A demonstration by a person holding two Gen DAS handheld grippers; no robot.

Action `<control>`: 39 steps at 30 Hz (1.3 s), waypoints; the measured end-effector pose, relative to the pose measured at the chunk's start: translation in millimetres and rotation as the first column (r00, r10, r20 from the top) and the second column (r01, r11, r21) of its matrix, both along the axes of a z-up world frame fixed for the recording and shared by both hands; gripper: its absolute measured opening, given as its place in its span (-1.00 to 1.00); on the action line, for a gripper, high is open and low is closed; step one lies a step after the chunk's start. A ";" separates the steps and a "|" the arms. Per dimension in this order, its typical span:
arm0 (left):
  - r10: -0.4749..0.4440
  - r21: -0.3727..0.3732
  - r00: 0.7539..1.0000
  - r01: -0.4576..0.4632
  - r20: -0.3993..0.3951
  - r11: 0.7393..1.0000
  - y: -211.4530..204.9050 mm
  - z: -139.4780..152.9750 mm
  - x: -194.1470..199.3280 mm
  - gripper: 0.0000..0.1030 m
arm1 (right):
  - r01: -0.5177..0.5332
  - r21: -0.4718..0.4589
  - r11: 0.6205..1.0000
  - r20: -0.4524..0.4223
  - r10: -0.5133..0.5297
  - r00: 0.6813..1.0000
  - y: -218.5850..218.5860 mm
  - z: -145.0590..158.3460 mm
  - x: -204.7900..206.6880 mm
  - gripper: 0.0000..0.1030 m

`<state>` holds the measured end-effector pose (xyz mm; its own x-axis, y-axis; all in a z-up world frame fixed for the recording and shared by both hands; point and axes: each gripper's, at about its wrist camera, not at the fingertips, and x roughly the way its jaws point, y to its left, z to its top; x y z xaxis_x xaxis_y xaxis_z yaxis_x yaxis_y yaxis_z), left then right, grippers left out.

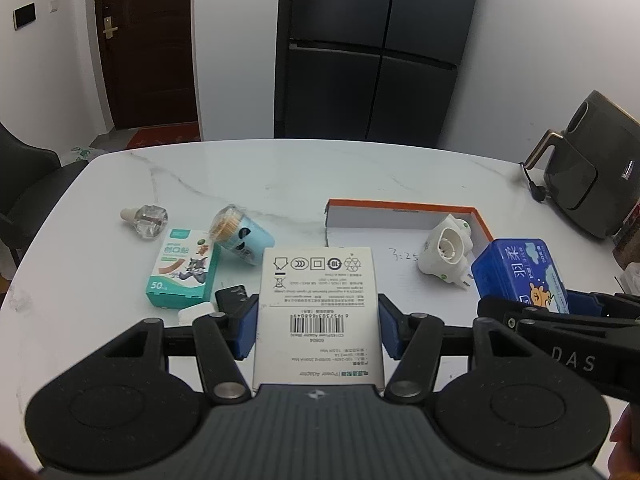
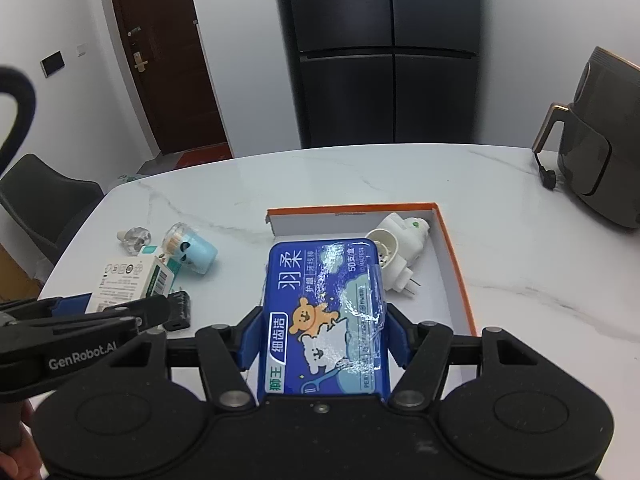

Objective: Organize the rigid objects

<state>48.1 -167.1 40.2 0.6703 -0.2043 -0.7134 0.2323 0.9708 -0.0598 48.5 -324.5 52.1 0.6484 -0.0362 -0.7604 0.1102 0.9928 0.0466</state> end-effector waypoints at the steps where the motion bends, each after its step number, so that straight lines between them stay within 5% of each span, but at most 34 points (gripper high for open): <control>1: -0.002 0.000 1.000 0.002 0.000 1.000 -1.5 -0.2 0.2 0.16 | 0.003 0.000 1.000 0.000 -0.003 1.000 -1.5 -0.8 0.6 0.43; 39: -0.100 0.008 0.994 0.100 -0.045 0.995 -65.1 -18.7 19.1 0.16 | 0.092 -0.018 0.996 -0.012 -0.092 0.996 -60.9 -14.7 9.4 0.43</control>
